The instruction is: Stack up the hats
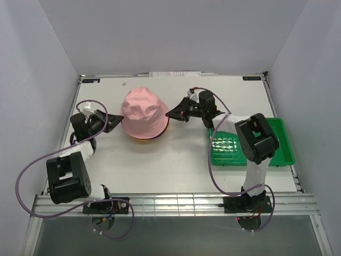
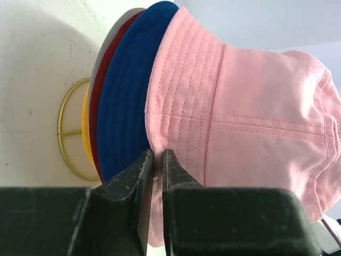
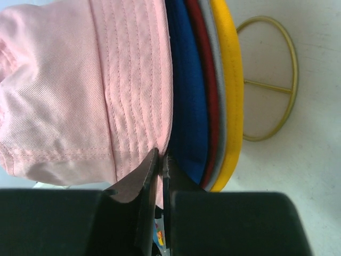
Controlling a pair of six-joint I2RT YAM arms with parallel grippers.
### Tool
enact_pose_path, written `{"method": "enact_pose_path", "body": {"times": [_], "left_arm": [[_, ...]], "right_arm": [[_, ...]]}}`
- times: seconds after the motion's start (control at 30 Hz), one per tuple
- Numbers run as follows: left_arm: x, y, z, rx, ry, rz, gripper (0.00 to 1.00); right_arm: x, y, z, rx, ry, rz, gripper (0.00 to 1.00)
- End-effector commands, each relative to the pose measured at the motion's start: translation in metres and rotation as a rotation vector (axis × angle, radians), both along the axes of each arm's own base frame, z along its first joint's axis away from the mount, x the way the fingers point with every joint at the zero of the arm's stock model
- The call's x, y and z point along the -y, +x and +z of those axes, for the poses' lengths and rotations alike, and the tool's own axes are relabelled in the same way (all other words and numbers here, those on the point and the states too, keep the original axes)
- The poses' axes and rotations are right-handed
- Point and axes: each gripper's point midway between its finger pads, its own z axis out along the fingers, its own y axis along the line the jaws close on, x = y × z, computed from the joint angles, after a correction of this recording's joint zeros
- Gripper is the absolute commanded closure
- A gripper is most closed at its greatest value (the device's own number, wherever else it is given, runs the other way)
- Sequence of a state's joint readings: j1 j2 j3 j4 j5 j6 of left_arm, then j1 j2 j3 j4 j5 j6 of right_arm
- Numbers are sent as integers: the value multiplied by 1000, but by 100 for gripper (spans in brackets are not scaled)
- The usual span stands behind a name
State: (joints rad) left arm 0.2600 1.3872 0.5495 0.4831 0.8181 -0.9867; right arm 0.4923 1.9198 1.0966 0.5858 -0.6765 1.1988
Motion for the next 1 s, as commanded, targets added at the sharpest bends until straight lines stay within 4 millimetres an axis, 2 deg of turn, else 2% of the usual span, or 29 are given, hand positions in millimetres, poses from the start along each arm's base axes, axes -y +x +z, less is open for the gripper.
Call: {"method": "enact_pose_path", "body": {"times": [0.0,0.07,0.23,0.33,0.5,0.73,0.9,0.97], "left_arm": [[-3,-9,-19,-70,33,20,100],[-6,-8,-28,-101,51,35,100],[-10,-12,-53,-188,59,62,100],[-10,-14,-60,-204,63,62,100],[-11,-13,-59,-205,74,58,100],[-12,-7,-42,-175,100,38,99],[-15,0,-23,-154,135,30,83],[-16,4,-14,-140,144,27,74]], "right_arm": [[5,0,-30,-17,-94,-13,92],[7,-2,-43,-31,-140,-9,92],[11,-2,-61,-54,-194,-10,92],[12,-1,-64,-49,-206,-8,92],[12,2,-62,-29,-230,-3,92],[9,9,-43,13,-238,7,90],[4,18,-20,54,-225,9,83],[4,20,-18,55,-234,12,80]]}}
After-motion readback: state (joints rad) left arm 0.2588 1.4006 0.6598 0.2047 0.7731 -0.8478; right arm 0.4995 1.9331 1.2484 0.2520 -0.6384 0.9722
